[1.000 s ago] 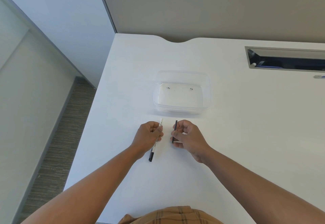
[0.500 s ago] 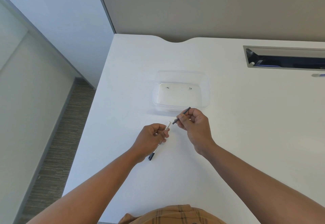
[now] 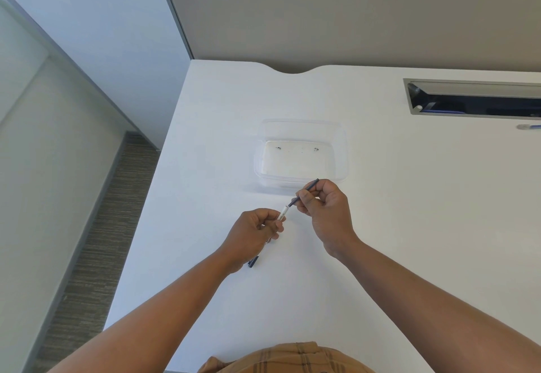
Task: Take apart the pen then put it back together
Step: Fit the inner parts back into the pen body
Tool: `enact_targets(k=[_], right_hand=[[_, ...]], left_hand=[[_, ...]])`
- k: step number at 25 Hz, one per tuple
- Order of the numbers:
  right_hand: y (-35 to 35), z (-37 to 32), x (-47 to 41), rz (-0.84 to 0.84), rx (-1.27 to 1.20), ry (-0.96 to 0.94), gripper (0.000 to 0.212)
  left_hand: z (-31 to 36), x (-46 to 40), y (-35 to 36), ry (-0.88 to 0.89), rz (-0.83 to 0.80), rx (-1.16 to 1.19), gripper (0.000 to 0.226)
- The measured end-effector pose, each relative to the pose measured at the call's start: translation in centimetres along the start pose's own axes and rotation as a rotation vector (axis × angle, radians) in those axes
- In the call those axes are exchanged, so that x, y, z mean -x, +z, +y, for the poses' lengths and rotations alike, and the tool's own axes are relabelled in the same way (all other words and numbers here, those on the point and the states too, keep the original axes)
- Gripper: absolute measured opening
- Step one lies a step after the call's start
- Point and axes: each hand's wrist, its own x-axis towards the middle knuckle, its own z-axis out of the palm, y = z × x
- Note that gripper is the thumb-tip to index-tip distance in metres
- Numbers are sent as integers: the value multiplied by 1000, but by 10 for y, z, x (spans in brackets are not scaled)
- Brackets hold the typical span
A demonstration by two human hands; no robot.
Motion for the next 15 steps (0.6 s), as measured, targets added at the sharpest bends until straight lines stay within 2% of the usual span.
enact_targets(k=[15], right_hand=[[0, -2, 2, -24, -20, 8, 3]], left_hand=[[3, 3, 0, -7, 29, -43, 14]])
